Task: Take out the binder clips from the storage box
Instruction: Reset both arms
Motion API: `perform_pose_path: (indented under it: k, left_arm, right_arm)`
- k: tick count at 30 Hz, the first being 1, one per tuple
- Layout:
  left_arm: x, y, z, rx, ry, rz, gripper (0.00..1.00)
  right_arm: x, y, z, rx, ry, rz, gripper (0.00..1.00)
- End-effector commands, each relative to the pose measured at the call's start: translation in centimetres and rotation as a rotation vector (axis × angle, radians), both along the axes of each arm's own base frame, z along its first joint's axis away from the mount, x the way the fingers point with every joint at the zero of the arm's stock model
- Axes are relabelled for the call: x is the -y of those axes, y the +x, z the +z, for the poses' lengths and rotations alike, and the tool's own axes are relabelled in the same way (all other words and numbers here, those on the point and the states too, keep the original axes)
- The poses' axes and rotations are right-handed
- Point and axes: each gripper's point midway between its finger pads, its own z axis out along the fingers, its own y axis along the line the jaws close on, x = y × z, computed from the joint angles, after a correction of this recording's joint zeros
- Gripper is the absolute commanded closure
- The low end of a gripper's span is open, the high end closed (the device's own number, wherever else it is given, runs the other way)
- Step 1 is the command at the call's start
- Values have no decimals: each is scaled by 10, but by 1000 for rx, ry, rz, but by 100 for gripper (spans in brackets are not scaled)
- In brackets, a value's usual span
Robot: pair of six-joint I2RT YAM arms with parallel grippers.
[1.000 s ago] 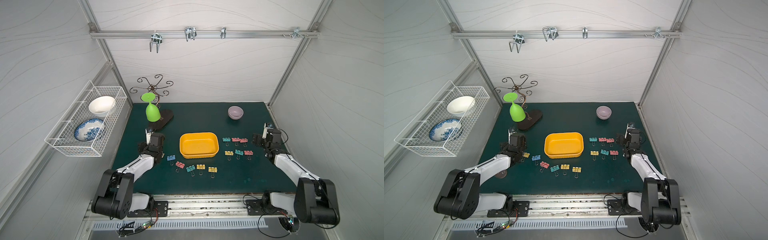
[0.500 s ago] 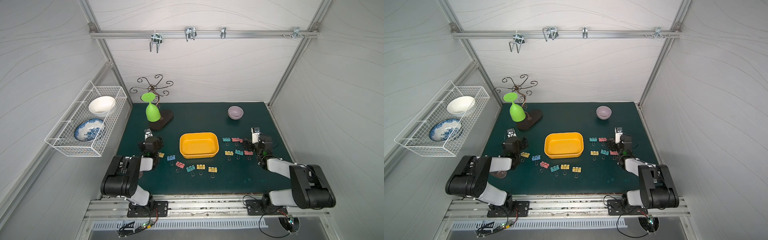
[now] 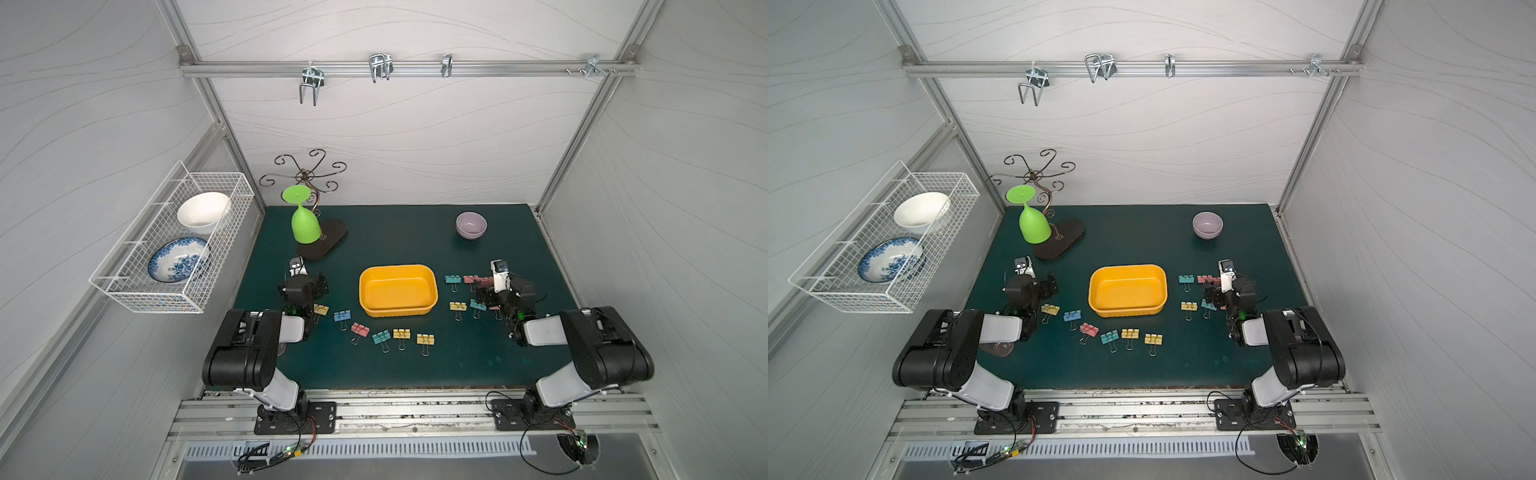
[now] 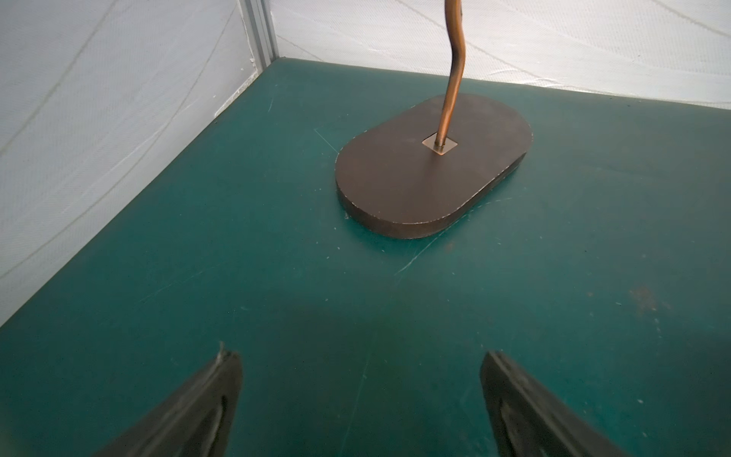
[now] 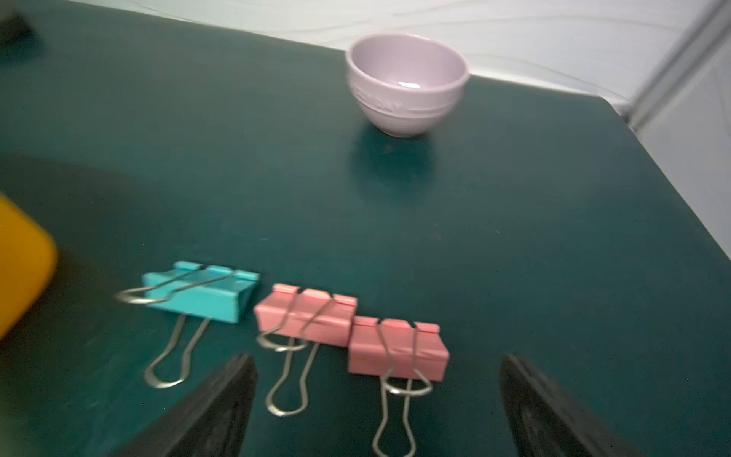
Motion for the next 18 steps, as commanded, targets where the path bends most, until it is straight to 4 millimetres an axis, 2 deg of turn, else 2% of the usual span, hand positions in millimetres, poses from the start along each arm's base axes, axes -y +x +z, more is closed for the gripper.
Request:
perform_pose_path:
  k: [1, 6, 9, 18]
  left_arm:
    - [3, 12, 19, 60, -1, -24, 2]
    - [3, 12, 20, 63, -1, -24, 2]
    - [4, 12, 19, 61, 5, -26, 2]
    - [5, 13, 20, 61, 16, -25, 2]
  right_arm:
    - [36, 22, 17, 17, 91, -199, 1]
    - [33, 21, 19, 23, 90, -177, 1]
    - [5, 20, 16, -3, 92, -4, 1]
    - [6, 21, 17, -22, 141, 29, 1]
